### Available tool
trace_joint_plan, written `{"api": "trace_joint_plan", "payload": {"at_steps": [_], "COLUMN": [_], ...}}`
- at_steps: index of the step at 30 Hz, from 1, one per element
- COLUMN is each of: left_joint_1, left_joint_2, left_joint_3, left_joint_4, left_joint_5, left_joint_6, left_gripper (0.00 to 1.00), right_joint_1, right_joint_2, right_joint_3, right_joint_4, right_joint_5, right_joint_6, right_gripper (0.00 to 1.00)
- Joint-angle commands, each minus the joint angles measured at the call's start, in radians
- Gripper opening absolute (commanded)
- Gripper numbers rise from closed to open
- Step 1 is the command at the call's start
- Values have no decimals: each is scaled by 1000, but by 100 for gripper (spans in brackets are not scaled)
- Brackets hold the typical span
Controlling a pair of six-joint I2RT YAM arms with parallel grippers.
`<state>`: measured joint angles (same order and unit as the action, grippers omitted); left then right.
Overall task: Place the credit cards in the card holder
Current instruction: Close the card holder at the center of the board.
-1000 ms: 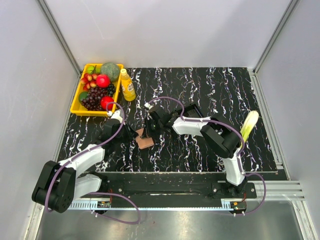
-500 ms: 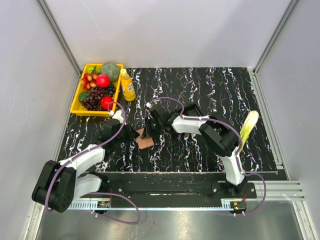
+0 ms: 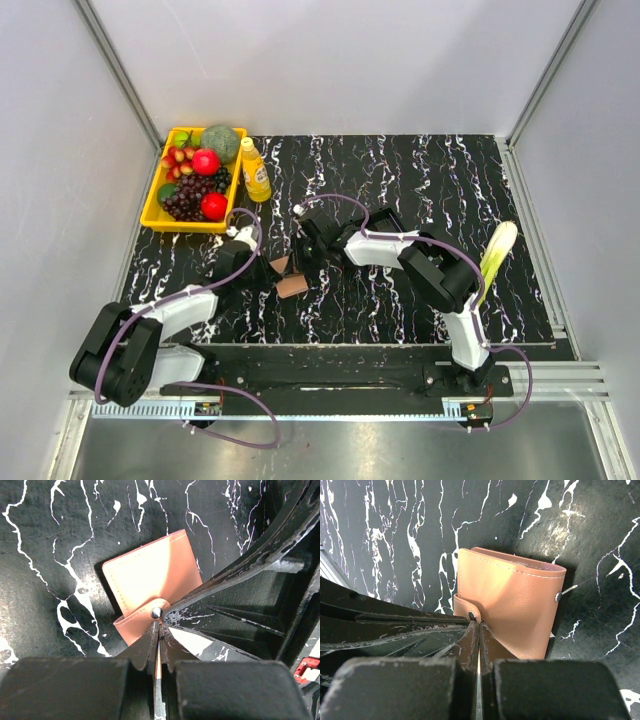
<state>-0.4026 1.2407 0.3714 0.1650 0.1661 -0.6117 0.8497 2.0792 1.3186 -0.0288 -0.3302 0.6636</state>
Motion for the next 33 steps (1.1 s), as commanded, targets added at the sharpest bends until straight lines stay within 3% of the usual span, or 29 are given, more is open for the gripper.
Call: {"api": "trace_joint_plan", "payload": {"at_steps": [1,6,16,20,33], "left_joint_1": [-2,-2,-21,-33,-105], "left_joint_2": [-49,-66,86,140,151], "left_joint_3": [8,20,18,63,7], "left_joint_4": [87,61,152,90,28], "left_joint_5": [-86,-117,-51,-62,-157], "left_joint_6": [-36,-23,-48,-22,-20], "left_gripper": [5,6,4,0,0], "right_joint_1": [-8,-8,-8,-8,-6], "right_joint_2": [13,12,13,12,35], "right_joint_3": [4,4,4,2,33], "right_joint_4": [-57,-54,-52,-54,-163], "right_joint_5": [28,25,16,13,126], "right_joint_6": [-10,-15,-13,-13,-41], "right_gripper": [0,0,0,0,0]}}
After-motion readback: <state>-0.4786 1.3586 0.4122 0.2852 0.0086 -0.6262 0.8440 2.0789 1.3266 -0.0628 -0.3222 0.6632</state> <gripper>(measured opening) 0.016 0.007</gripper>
